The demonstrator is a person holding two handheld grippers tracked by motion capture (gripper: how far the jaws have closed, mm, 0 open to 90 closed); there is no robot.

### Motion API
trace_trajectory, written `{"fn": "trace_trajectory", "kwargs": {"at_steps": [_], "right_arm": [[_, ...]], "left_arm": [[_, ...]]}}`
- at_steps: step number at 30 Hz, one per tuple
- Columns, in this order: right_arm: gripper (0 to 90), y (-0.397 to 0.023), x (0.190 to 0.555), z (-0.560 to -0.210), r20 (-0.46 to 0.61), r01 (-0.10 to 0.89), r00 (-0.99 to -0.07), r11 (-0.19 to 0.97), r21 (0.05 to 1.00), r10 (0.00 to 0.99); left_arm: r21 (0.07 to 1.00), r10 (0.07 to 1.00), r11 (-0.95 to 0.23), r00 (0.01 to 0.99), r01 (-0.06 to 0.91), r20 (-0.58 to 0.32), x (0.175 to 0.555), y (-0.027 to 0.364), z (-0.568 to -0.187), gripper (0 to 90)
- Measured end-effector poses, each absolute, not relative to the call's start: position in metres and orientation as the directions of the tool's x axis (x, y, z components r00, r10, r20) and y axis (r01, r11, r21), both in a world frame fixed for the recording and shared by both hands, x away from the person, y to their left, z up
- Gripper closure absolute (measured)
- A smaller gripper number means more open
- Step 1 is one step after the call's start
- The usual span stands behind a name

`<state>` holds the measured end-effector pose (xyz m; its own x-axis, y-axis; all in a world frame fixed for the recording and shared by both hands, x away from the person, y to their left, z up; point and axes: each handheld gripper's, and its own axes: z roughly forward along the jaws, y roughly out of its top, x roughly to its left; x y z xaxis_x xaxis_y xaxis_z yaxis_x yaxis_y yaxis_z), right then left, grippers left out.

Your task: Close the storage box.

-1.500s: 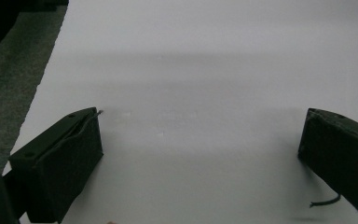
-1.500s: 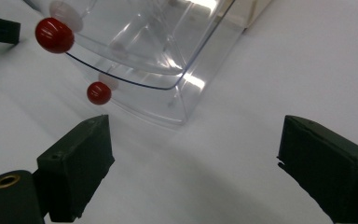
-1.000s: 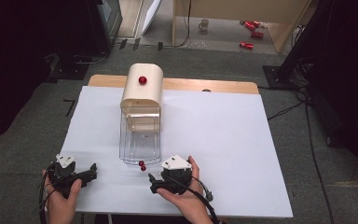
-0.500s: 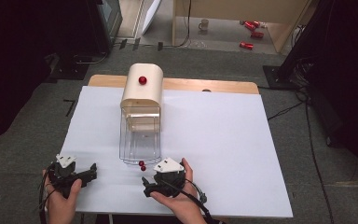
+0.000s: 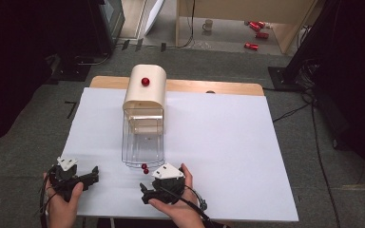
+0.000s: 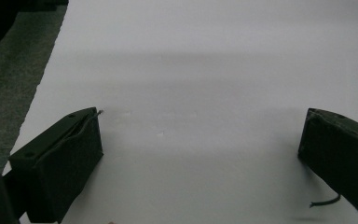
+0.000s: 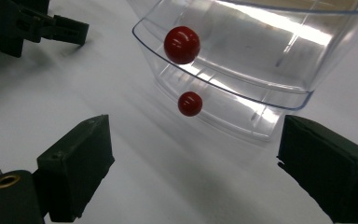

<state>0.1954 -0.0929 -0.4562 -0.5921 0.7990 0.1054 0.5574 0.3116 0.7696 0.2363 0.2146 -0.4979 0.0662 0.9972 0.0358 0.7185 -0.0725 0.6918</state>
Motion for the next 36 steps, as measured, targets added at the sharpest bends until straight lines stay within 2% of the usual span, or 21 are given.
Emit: {"fn": "trace_trajectory", "kwargs": {"at_steps": [1, 5, 10, 14, 20, 21, 24, 36], "right_arm": [[14.3, -0.090, 0.195, -0.457, 0.108, 0.556, -0.594, 0.310, 0.771, 0.797], [15.0, -0.087, 0.194, -0.457, 0.113, 0.550, -0.602, 0.308, 0.777, 0.790], [21.6, -0.085, 0.194, -0.457, 0.130, 0.557, -0.597, 0.292, 0.777, 0.791], [33.1, -0.082, 0.194, -0.456, 0.140, 0.546, -0.604, 0.279, 0.790, 0.785], [42.7, -0.081, 0.197, -0.457, 0.182, 0.565, -0.601, 0.253, 0.785, 0.778], [48.2, -0.081, 0.200, -0.459, 0.195, 0.570, -0.599, 0.243, 0.785, 0.777], [54.7, -0.081, 0.202, -0.459, 0.202, 0.568, -0.598, 0.232, 0.790, 0.776], [67.8, -0.080, 0.205, -0.454, 0.229, 0.556, -0.590, 0.184, 0.811, 0.774]], "left_arm": [[0.692, 0.997, -0.072, 0.066, 0.718, 0.036, 0.236, 0.215, -0.498, 0.0], [0.693, 0.997, -0.072, 0.065, 0.718, 0.036, 0.236, 0.215, -0.498, 0.0], [0.693, 0.997, -0.071, 0.065, 0.718, 0.035, 0.236, 0.214, -0.498, 0.0], [0.692, 0.997, -0.072, 0.065, 0.718, 0.036, 0.236, 0.214, -0.498, 0.0], [0.692, 0.997, -0.071, 0.065, 0.718, 0.034, 0.236, 0.214, -0.498, 0.0], [0.692, 0.997, -0.071, 0.065, 0.718, 0.035, 0.236, 0.214, -0.498, 0.0], [0.692, 0.997, -0.071, 0.065, 0.718, 0.035, 0.236, 0.214, -0.498, 0.0], [0.692, 0.997, -0.071, 0.065, 0.718, 0.035, 0.236, 0.214, -0.498, 0.0]]}}
